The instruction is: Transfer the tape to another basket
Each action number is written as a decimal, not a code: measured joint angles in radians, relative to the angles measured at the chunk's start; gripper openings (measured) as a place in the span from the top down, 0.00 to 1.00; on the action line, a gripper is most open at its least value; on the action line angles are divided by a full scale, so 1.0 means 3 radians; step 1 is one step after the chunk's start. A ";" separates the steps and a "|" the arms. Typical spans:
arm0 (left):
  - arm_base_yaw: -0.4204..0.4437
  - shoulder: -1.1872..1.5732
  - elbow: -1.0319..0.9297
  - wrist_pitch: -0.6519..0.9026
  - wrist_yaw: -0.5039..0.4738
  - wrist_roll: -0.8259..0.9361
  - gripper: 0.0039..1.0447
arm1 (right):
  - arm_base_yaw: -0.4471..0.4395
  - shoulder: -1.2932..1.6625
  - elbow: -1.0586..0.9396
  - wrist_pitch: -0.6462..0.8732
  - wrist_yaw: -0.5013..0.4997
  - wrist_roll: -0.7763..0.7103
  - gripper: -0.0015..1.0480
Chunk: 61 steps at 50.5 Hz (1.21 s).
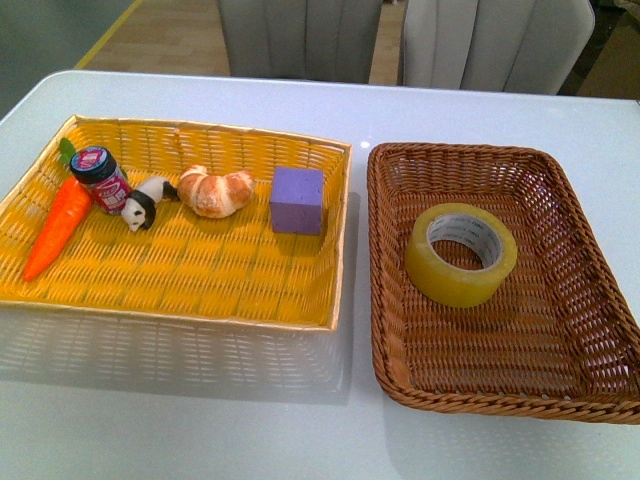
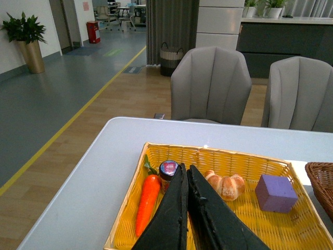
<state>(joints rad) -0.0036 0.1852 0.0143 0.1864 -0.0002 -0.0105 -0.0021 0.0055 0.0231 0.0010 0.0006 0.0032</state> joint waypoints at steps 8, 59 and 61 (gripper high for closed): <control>0.0000 -0.0512 0.0001 -0.0593 0.0001 0.0000 0.99 | 0.0000 0.0000 0.0000 0.0000 0.0000 0.0000 0.09; 0.0001 -0.0566 0.0001 -0.0622 0.0000 0.0006 0.08 | 0.0000 -0.0001 0.0000 0.0000 -0.0001 0.0000 0.09; 0.0001 -0.0566 0.0001 -0.0622 0.0000 0.0006 0.08 | 0.0000 -0.0001 0.0000 0.0000 -0.0001 0.0000 0.09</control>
<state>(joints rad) -0.0032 0.0154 0.0147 -0.0002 -0.0002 -0.0086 -0.0021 0.0051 0.0231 0.0010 0.0002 0.0032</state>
